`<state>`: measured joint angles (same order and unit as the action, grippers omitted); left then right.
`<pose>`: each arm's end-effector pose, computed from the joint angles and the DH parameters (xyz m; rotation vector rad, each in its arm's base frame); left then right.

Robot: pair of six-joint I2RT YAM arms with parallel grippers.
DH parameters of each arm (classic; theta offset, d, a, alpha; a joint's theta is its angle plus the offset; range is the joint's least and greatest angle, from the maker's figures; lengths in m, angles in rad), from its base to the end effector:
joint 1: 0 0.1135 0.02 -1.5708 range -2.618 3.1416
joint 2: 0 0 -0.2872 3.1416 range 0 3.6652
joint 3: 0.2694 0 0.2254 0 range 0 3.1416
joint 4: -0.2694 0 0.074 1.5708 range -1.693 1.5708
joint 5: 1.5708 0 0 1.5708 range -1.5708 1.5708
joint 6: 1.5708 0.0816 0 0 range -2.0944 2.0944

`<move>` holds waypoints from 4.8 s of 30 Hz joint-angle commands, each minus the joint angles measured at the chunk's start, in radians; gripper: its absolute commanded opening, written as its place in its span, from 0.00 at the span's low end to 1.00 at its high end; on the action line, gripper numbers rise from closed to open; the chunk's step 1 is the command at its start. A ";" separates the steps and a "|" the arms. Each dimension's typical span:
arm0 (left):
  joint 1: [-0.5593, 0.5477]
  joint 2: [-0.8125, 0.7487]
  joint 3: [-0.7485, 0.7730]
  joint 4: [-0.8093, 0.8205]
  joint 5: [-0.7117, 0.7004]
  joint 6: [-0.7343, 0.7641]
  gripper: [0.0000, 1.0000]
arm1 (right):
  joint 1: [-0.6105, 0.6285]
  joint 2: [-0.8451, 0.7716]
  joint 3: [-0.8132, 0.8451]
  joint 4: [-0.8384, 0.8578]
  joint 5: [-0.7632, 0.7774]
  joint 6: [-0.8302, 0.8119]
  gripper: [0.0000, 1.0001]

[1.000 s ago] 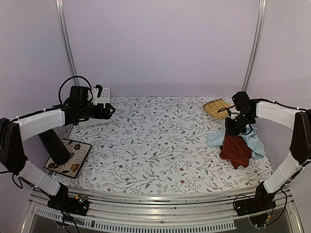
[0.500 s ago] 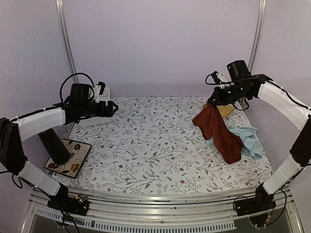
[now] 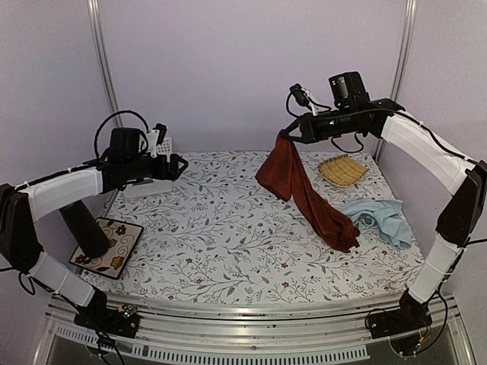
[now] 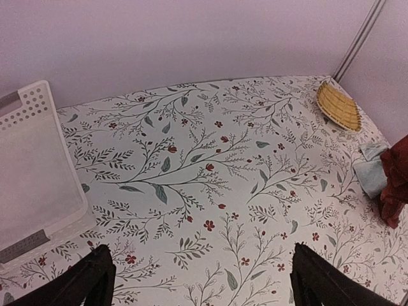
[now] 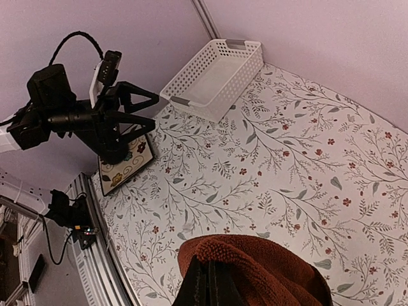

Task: Roll the towels
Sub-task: Pick up the towel from the towel pile, then place the towel at the center of the board, then adjust the towel at the center of the board.

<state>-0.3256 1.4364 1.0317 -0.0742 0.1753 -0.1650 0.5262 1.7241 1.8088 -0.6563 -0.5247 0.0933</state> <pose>0.3193 -0.1228 0.2966 0.2767 2.0582 -0.4828 0.3227 0.2347 0.3973 -0.7780 2.0546 0.9176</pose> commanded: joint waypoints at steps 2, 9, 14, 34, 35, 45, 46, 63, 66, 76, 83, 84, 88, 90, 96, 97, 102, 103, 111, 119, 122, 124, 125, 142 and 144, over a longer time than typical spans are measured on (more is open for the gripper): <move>-0.015 -0.007 0.009 0.036 0.000 0.016 0.97 | 0.060 0.060 0.094 0.119 -0.213 -0.001 0.02; -0.016 -0.037 -0.010 0.056 -0.022 0.017 0.97 | 0.081 0.067 0.112 0.314 -0.431 0.076 0.03; -0.015 -0.039 -0.013 0.065 -0.016 0.015 0.97 | 0.082 0.077 0.134 0.464 -0.540 0.169 0.03; -0.020 -0.010 -0.008 0.092 0.020 -0.005 0.97 | -0.142 -0.180 -0.335 0.591 -0.270 0.380 0.02; -0.022 0.002 -0.005 0.087 0.022 -0.008 0.97 | -0.174 -0.201 -0.389 0.567 -0.254 0.373 0.02; -0.108 0.134 0.077 0.041 -0.001 -0.007 0.97 | -0.294 -0.326 -0.723 0.295 0.033 0.281 0.02; -0.117 0.147 0.090 0.038 -0.001 -0.008 0.97 | -0.304 -0.338 -0.733 0.274 0.066 0.281 0.02; -0.308 0.490 0.394 -0.166 -0.027 0.010 0.97 | -0.345 -0.326 -0.756 0.099 0.357 0.365 0.16; -0.339 0.584 0.475 -0.240 -0.060 0.033 0.97 | -0.344 -0.314 -0.743 0.077 0.368 0.370 0.31; -0.404 0.710 0.586 -0.357 -0.131 0.067 0.97 | -0.345 -0.338 -0.692 0.004 0.436 0.351 0.81; -0.452 0.773 0.638 -0.480 -0.214 0.124 0.97 | -0.345 -0.354 -0.665 -0.083 0.463 0.376 0.96; -0.456 0.772 0.633 -0.486 -0.224 0.128 0.97 | -0.345 -0.360 -0.668 -0.089 0.458 0.382 0.98; -0.460 0.758 0.602 -0.491 -0.225 0.131 0.97 | -0.345 -0.382 -0.696 -0.109 0.425 0.395 0.99; -0.462 0.757 0.597 -0.507 -0.222 0.131 0.97 | -0.346 -0.384 -0.717 -0.115 0.410 0.401 0.99; -0.465 0.761 0.573 -0.578 -0.298 0.131 0.97 | -0.345 -0.355 -0.766 -0.056 0.370 0.445 0.99; -0.465 0.761 0.564 -0.590 -0.320 0.129 0.97 | -0.346 -0.342 -0.760 -0.048 0.364 0.454 0.99; -0.447 0.716 0.509 -0.570 -0.357 0.110 0.97 | -0.311 -0.305 -0.715 -0.003 0.319 0.395 0.96; -0.444 0.711 0.511 -0.568 -0.364 0.104 0.97 | -0.292 -0.291 -0.694 -0.016 0.325 0.363 0.95; -0.435 0.712 0.563 -0.550 -0.348 0.081 0.97 | -0.010 -0.155 -0.547 -0.167 0.647 0.155 0.92; -0.424 0.713 0.597 -0.542 -0.320 0.081 0.97 | 0.086 0.045 -0.451 -0.170 0.816 0.089 0.92; -0.418 0.707 0.584 -0.538 -0.319 0.081 0.97 | 0.107 0.117 -0.439 -0.150 0.857 0.083 0.90; -0.415 0.703 0.569 -0.536 -0.318 0.079 0.97 | 0.115 0.155 -0.431 -0.138 0.874 0.082 0.86; -0.414 0.701 0.560 -0.532 -0.316 0.077 0.97 | 0.120 0.178 -0.423 -0.137 0.890 0.082 0.82; -0.410 0.710 0.522 -0.516 -0.265 0.042 0.97 | 0.147 0.269 -0.385 -0.111 0.997 0.045 0.14; -0.411 0.710 0.525 -0.515 -0.264 0.043 0.97 | 0.146 0.280 -0.382 -0.115 1.000 0.046 0.15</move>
<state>-0.7475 2.1654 1.5696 -0.5968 -0.1059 -0.1135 0.6674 1.9705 1.4254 -0.7761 0.4381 0.1394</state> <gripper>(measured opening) 0.966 0.146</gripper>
